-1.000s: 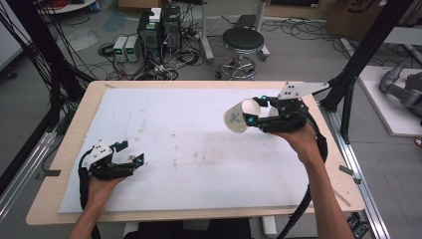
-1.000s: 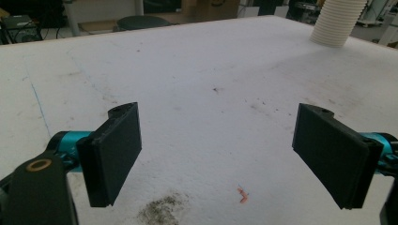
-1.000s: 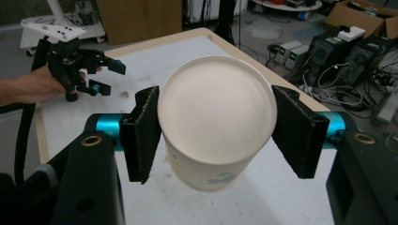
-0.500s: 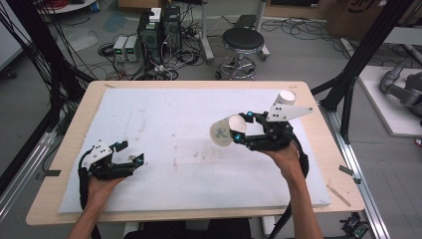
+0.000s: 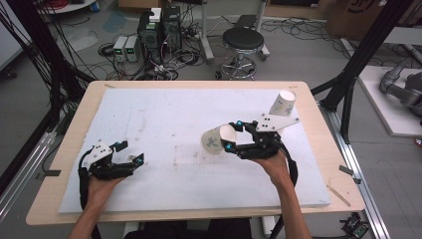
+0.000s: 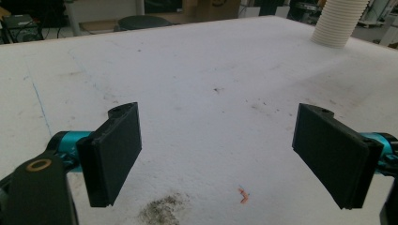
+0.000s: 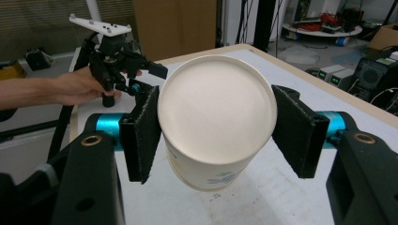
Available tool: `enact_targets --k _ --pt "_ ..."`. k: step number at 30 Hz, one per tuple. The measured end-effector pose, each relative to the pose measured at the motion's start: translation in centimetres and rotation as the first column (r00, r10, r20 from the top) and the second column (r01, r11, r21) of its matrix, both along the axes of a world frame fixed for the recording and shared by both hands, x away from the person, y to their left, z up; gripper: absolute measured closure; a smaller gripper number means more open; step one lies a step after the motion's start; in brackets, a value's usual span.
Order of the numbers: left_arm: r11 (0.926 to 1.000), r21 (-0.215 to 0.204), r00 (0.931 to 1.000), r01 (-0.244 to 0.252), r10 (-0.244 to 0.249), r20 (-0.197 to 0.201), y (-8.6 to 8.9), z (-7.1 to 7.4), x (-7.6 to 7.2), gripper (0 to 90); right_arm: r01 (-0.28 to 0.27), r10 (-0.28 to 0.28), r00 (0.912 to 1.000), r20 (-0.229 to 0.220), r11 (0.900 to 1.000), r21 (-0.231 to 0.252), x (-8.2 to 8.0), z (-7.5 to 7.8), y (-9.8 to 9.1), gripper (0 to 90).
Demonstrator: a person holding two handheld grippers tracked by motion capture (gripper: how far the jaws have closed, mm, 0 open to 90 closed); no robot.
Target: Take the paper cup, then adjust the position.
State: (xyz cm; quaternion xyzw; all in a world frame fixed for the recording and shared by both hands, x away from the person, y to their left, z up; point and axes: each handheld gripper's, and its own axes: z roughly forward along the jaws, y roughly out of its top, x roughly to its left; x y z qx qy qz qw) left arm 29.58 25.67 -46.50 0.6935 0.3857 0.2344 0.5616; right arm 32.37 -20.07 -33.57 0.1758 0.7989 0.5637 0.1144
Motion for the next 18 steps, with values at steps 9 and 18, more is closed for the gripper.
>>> enact_targets --k 9,18 --pt "1.0000 0.001 1.0000 0.001 -0.001 0.000 -0.02 0.00 -0.02 16.0 -0.011 0.011 0.9998 -0.016 0.9999 -0.003 0.24 -0.41 0.44 37.6" --pt "1.0000 0.007 1.0000 0.001 -0.001 0.003 -0.09 0.02 -0.05 16.0 -0.016 0.016 0.9997 -0.018 0.9998 -0.009 0.71 -0.77 0.57 37.6"
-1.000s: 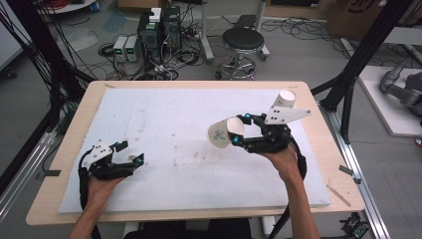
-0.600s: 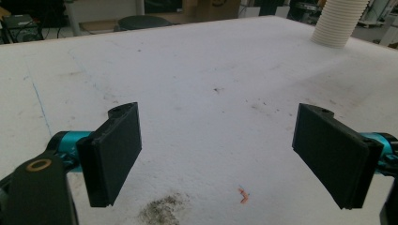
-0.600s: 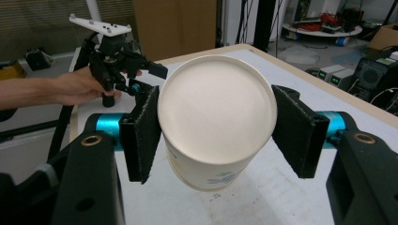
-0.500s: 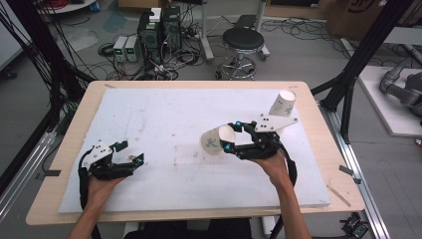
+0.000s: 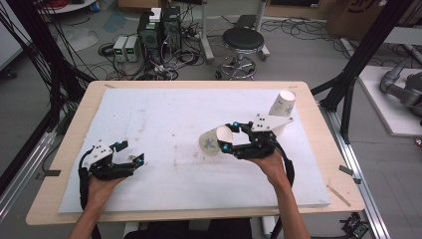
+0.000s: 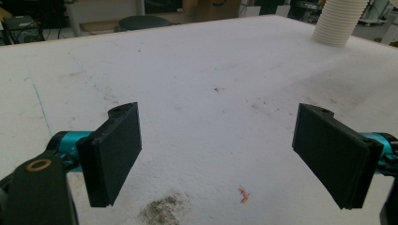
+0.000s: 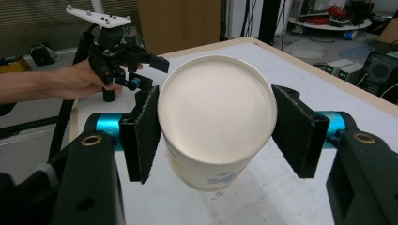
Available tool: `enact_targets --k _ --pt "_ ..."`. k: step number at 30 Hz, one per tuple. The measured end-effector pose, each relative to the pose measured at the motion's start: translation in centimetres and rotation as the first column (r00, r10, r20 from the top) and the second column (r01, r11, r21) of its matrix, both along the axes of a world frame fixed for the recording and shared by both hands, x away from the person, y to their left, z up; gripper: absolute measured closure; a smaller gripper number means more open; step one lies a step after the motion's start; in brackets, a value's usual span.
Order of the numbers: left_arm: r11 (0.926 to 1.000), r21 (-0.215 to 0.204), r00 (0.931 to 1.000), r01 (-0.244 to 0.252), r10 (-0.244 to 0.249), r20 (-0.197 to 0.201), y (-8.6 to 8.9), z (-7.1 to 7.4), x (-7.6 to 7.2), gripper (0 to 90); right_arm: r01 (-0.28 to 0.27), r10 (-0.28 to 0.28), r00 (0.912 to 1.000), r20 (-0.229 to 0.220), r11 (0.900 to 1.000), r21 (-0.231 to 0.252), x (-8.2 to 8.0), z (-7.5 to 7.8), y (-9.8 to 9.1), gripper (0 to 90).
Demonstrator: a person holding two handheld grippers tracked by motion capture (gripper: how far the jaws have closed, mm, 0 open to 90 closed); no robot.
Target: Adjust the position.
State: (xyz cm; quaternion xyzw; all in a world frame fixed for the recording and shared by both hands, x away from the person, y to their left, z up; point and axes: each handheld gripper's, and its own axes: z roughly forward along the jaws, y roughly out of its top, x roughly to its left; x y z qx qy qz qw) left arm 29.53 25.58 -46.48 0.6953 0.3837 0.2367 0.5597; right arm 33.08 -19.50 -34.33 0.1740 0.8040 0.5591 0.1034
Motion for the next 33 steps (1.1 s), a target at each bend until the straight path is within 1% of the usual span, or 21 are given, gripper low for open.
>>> enact_targets --k 5,7,8,9,11,12,15,16,17,19,20,21,22,23,27,28,31,33 --pt "1.0000 -0.002 1.0000 0.009 -0.009 -0.001 0.0 0.0 0.1 16.0 -0.004 0.004 0.9999 -0.015 1.0000 0.002 0.1 0.0 0.0 37.5" --pt "0.9997 -0.003 0.9997 0.022 -0.022 -0.004 0.1 0.1 0.1 16.0 -0.010 0.010 0.9999 -0.010 0.9999 0.003 0.1 0.0 0.0 37.5" --pt "0.9995 0.002 0.9994 0.033 -0.033 -0.007 0.1 0.1 0.1 16.0 -0.013 0.013 0.9999 -0.011 0.9999 0.005 0.1 0.0 0.0 37.5" --pt "0.9989 0.021 0.9991 0.042 -0.042 -0.005 0.1 0.2 0.2 16.0 -0.011 0.011 0.9999 -0.010 0.9999 0.005 0.2 0.0 -0.1 37.6" --pt "0.9964 0.040 0.9971 0.075 -0.075 0.007 0.3 0.7 0.1 16.0 -0.014 0.015 0.9998 -0.011 0.9999 0.005 0.2 0.0 -0.1 37.6" --pt "0.9960 0.032 0.9964 0.083 -0.084 0.016 0.4 1.0 0.1 16.0 -0.014 0.014 0.9998 -0.011 0.9999 0.003 0.2 0.1 -0.1 37.5" --pt "0.9934 0.027 0.9928 0.112 -0.113 0.042 0.6 2.0 0.2 16.0 -0.021 0.021 0.9998 -0.007 0.9998 0.006 0.2 0.3 -0.2 37.5" --pt "0.9887 0.017 0.9875 0.149 -0.150 0.050 0.6 2.8 0.4 16.0 -0.022 0.022 0.9997 -0.009 0.9997 0.009 0.2 0.3 -0.2 37.6" --pt "0.9887 0.017 0.9875 0.149 -0.150 0.050 0.6 2.8 0.4 16.0 -0.025 0.025 0.9996 -0.011 0.9996 0.012 0.2 0.4 -0.2 37.6" --pt "0.9811 0.011 0.9795 0.193 -0.193 0.057 0.6 3.6 0.6 15.8 -0.030 0.030 0.9995 -0.009 0.9995 0.010 0.2 0.5 -0.2 37.5" --pt "0.9755 0.002 0.9741 0.220 -0.220 0.054 0.5 4.0 0.7 15.8 -0.033 0.033 0.9994 -0.008 0.9994 0.011 0.2 0.5 -0.1 37.5" --pt "0.9683 -0.002 0.9671 0.250 -0.249 0.051 0.4 4.4 0.9 15.7 -0.034 0.034 0.9994 -0.010 0.9994 0.011 0.2 0.6 -0.1 37.5" --pt "0.9613 0.008 0.9598 0.275 -0.275 0.056 0.3 4.9 1.0 15.7 -0.037 0.037 0.9993 -0.008 0.9993 0.010 0.2 0.6 0.0 37.5" --pt "0.9557 0.009 0.9539 0.294 -0.294 0.059 0.1 5.3 1.1 15.6 -0.045 0.045 0.9989 -0.010 0.9989 0.009 0.3 0.6 0.1 37.5" --pt "0.9354 0.020 0.9327 0.353 -0.354 0.071 -0.5 6.8 1.6 15.7 -0.050 0.050 0.9987 -0.010 0.9987 0.008 0.3 0.6 0.2 37.6" --pt "0.9311 0.019 0.9284 0.364 -0.365 0.072 -0.7 7.1 1.7 15.6 -0.055 0.055 0.9984 -0.013 0.9985 0.004 0.3 0.6 0.3 37.5" --pt "0.9135 0.018 0.9099 0.406 -0.407 0.082 -1.3 7.9 2.1 15.7 -0.067 0.067 0.9977 -0.011 0.9977 0.007 0.3 0.7 0.4 37.6" --pt "0.9032 0.021 0.8996 0.429 -0.429 0.082 -1.7 8.3 2.4 15.7 -0.071 0.071 0.9974 -0.008 0.9974 0.007 0.4 0.7 0.4 37.5"
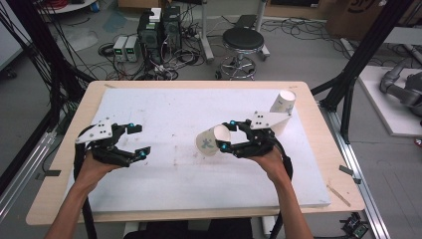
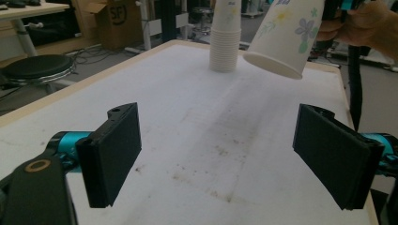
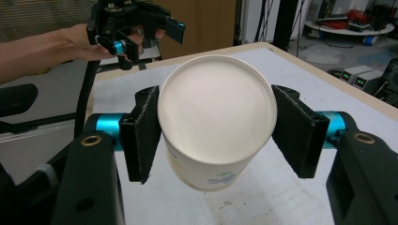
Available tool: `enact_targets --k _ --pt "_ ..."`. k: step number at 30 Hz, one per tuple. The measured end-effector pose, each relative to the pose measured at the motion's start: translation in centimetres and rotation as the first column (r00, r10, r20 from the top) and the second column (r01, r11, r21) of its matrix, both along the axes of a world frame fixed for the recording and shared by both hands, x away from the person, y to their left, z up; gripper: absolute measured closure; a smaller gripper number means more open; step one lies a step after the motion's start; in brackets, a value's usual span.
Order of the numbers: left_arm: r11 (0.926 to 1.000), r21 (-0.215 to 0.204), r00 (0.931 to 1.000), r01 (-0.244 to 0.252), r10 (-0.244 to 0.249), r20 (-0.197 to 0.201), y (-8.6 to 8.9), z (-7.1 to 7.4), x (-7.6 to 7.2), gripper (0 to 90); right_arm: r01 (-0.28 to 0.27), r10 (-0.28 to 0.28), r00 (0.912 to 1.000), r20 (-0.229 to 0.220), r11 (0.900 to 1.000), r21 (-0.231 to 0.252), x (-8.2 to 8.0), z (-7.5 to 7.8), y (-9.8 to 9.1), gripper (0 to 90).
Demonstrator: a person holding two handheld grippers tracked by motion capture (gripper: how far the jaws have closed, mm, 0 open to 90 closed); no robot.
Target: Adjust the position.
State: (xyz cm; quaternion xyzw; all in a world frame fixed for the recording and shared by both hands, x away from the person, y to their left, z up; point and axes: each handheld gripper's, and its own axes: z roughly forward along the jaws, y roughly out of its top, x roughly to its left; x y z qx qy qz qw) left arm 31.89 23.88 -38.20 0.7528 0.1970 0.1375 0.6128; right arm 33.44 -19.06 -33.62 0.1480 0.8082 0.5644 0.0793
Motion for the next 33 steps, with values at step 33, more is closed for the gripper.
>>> enact_targets --k 33 --pt "0.9330 -0.067 0.9353 0.354 -0.354 0.009 -11.1 1.3 2.7 12.1 -0.190 0.192 0.9808 -0.030 0.9791 0.074 1.1 0.3 1.5 37.5"
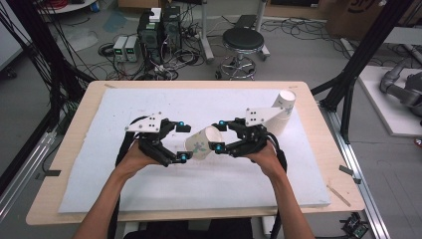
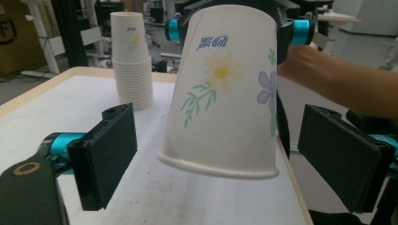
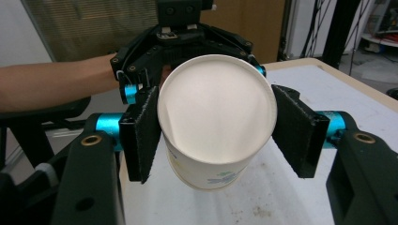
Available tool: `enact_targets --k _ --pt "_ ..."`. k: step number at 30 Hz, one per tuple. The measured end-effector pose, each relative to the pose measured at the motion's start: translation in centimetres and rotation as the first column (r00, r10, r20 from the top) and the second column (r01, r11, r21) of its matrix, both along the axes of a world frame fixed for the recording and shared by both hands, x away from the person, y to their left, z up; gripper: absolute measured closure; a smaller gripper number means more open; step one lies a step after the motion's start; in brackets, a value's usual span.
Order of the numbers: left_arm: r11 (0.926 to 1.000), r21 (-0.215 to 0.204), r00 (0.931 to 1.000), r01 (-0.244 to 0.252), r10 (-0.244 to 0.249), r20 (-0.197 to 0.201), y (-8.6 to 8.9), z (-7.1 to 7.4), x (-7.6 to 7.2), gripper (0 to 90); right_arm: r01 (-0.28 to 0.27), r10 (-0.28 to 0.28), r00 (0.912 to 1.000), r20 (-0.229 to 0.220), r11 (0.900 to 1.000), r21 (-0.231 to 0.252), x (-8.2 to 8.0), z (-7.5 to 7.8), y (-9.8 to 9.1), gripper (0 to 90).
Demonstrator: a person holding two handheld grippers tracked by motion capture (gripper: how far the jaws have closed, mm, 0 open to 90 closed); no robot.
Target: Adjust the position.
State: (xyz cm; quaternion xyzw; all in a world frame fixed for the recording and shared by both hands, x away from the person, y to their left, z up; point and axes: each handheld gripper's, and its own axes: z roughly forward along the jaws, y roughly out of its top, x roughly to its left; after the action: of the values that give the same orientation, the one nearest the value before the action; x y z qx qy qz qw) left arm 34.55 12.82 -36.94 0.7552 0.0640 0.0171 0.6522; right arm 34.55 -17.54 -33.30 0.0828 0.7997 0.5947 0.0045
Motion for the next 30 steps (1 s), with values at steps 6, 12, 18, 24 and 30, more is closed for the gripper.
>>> enact_targets --k 6,12,18,24,30 --pt "0.9996 0.004 0.9994 0.028 -0.028 -0.018 -1.2 0.0 0.3 7.4 -0.013 0.013 0.9999 -0.002 0.9999 0.002 0.1 -0.1 0.1 37.5" --pt "0.9989 0.018 0.9989 0.043 -0.043 -0.018 -2.1 -0.2 0.3 7.4 -0.024 0.024 0.9997 0.000 0.9997 0.001 0.1 -0.1 0.3 37.5" --pt "0.9981 0.039 0.9988 0.048 -0.047 -0.013 -2.7 -0.4 0.3 7.9 -0.033 0.033 0.9995 -0.004 0.9994 0.005 0.0 0.0 0.4 37.5" --pt "0.9965 0.051 0.9977 0.067 -0.067 0.007 -2.9 -0.5 0.2 13.7 -0.037 0.037 0.9993 0.001 0.9992 0.012 -0.1 0.0 0.2 37.5" --pt "0.9956 0.048 0.9965 0.081 -0.082 0.018 -2.8 -0.5 0.2 22.3 -0.044 0.044 0.9990 0.001 0.9989 0.016 -0.1 0.0 0.2 37.5"
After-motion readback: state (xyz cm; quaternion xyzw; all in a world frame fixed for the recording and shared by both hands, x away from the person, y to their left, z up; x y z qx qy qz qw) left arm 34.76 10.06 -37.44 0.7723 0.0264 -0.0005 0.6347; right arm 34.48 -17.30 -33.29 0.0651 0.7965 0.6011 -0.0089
